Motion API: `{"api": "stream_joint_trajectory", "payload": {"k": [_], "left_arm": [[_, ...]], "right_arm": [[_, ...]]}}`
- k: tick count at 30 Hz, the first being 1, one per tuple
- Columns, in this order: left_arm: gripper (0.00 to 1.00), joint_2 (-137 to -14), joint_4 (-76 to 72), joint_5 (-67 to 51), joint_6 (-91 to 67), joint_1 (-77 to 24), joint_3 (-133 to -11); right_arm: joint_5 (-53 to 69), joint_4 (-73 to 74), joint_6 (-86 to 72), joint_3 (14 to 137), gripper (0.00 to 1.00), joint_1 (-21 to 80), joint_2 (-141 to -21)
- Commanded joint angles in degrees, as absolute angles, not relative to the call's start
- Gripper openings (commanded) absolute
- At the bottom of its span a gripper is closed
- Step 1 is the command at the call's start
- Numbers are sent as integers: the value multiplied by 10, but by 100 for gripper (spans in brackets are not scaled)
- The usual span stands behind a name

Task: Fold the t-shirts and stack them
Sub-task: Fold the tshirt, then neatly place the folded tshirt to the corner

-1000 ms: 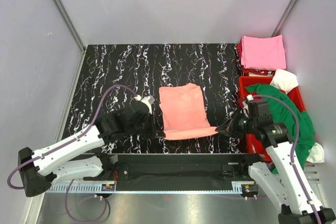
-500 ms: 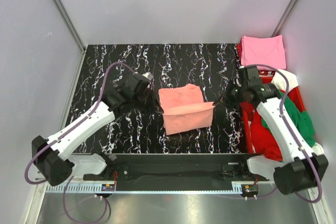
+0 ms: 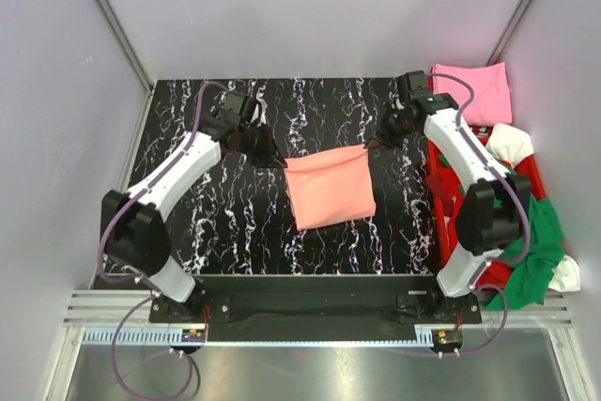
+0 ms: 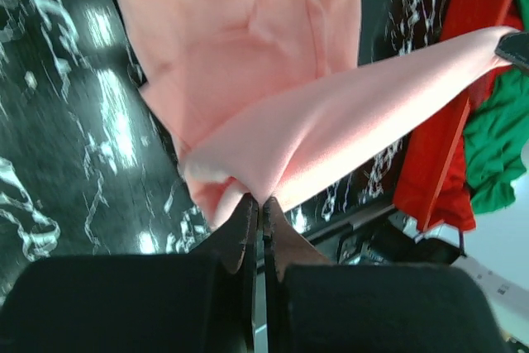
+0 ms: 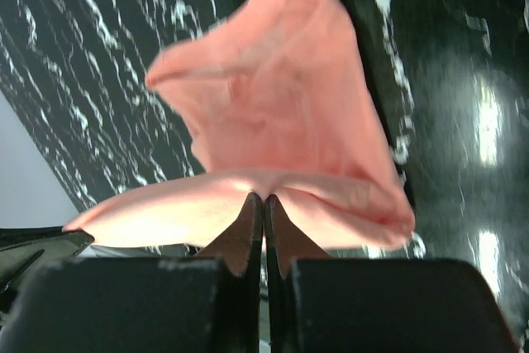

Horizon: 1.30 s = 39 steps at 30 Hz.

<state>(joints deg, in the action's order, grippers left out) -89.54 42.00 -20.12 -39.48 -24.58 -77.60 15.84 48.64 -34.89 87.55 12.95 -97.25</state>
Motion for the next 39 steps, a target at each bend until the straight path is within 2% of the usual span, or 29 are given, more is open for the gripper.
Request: {"api": "stream_joint_trajectory", "payload": {"k": [1, 5, 7, 8, 9, 10, 11, 13, 14, 16, 19, 20, 21, 23, 26, 28, 31, 39], "left_arm": [[0, -981, 410, -248, -355, -201, -842], [1, -1121, 433, -272, -334, -177, -936], [4, -1200, 452, -289, -326, -166, -997], [4, -1226, 466, -285, -327, -162, -1022], [7, -1259, 468, -289, -330, -154, -1048], [14, -1273, 461, -294, -335, -148, -1058], [23, -1284, 465, -294, -338, -142, -1069], [35, -1308, 470, -295, -345, -128, -1098], [48, -1315, 479, -286, -345, -124, -1111], [55, -1329, 516, -272, -338, -113, -1155], [63, -1304, 539, -230, -316, -107, -1167], [66, -1290, 539, -200, -310, -107, -1160], [68, -1258, 537, -191, -306, -108, -1136], [69, -1221, 520, -170, -301, -109, -1097], [70, -1126, 497, -154, -293, -116, -1017], [70, -1091, 485, -151, -288, -120, -961], [70, -1021, 477, -147, -281, -122, -891], [70, -879, 506, -137, -244, -121, -803]], "right_arm": [[124, 462, -333, 957, 0, 118, -1061], [134, 465, -336, 1046, 0, 113, -1187], [145, 499, -333, 1128, 1, 112, -1265], [154, 502, -326, 1177, 11, 111, -1289], [160, 505, -325, 1200, 44, 110, -1327], [161, 509, -323, 1222, 60, 111, -1345], [160, 515, -313, 1271, 69, 108, -1360], [160, 526, -302, 1311, 82, 105, -1393], [171, 527, -287, 1330, 83, 101, -1398], [170, 537, -279, 1328, 85, 97, -1388], [150, 482, -275, 1198, 85, 94, -1292], [146, 456, -286, 1093, 85, 94, -1260], [143, 402, -293, 1041, 85, 94, -1194], [142, 361, -319, 910, 84, 94, -1139], [155, 294, -344, 785, 82, 95, -1072], [169, 258, -359, 741, 76, 100, -1050], [163, 232, -373, 669, 72, 133, -1035], [130, 176, -453, 549, 70, 249, -956]]}}
